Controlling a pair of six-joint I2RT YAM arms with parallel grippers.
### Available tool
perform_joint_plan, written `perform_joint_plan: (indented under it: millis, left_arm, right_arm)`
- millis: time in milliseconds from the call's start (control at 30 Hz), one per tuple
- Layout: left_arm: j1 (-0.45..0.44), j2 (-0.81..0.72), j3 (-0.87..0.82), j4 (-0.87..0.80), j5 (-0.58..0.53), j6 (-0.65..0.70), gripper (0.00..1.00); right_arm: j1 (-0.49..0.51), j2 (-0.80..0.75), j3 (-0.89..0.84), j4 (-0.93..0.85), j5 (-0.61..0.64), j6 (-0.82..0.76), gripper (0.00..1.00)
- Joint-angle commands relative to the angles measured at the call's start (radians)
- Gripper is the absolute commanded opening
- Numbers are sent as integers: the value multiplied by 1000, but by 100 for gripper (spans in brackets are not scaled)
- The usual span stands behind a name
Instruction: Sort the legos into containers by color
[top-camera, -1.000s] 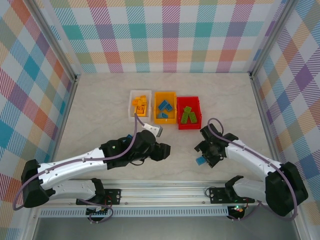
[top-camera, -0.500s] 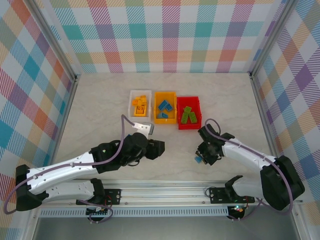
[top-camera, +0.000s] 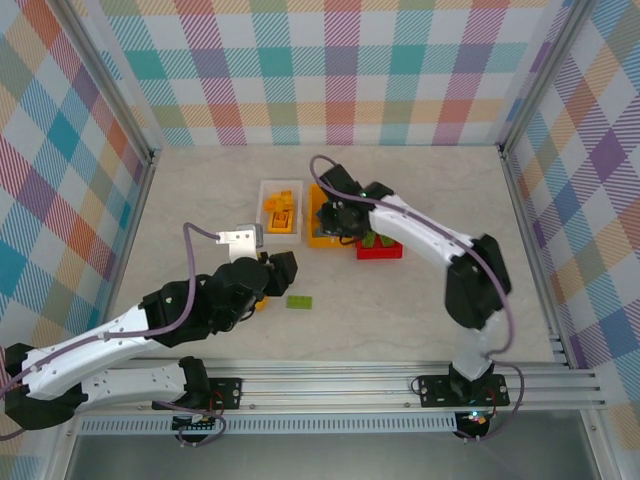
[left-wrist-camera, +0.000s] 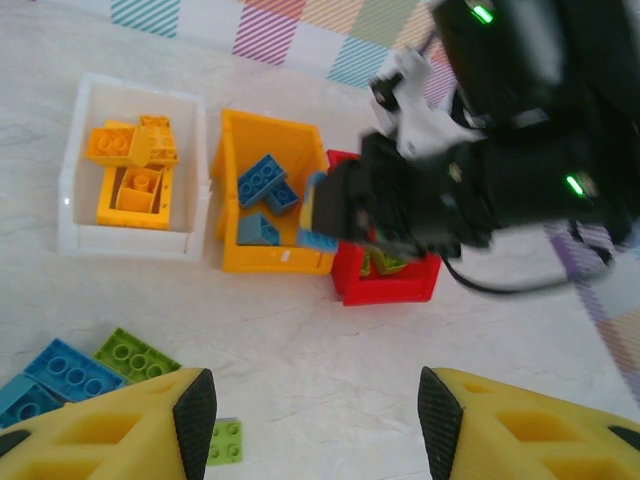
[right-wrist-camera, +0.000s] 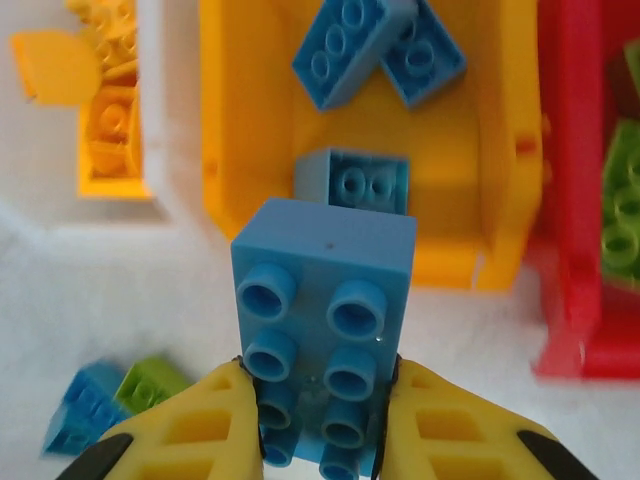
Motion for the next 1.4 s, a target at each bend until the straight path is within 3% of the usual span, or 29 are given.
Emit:
perform_joint_plan:
  millis: [0, 133, 267, 467, 633, 767, 867, 967, 1067, 1167, 1367]
  left_arm:
    - [-9, 8, 19, -43, -39, -22, 58]
    - [-9, 1, 8, -62, -37, -40, 58]
    - [-9, -12, -7, -74, -33, -54, 58]
    - [-9, 1, -1, -132, -38, -85, 58]
    - [-8, 20, 22, -193, -39, -125, 57]
    - [18, 41, 45, -273, -20, -168, 54]
    - [73, 58, 39, -313, 56, -201, 52]
    - [126, 75, 7, -339, 123, -233, 51]
    - [261, 116, -57, -332, 297, -220, 51]
    - [378, 149, -143, -296, 435, -158, 51]
    - [470, 220, -244, -190, 553, -10, 61]
  right_arm:
    - [-33, 135, 183, -155, 28, -123, 25]
    - [-46, 260, 323, -223, 63, -116, 31]
    - [-45, 284, 360, -231, 75, -116, 47]
    - [-13, 174, 338, -195, 87, -159, 61]
    - [20, 46, 303, -191, 119, -164, 59]
    - [62, -136, 135, -100, 128, -179, 55]
    - [115, -290, -61, -4, 122, -201, 55]
    - [182, -443, -297, 129, 43, -229, 57]
    - [270, -559, -512, 270, -126, -278, 65]
    - [364, -608, -645, 327, -173, -232, 68]
    - [478, -633, -794, 458, -173, -118, 74]
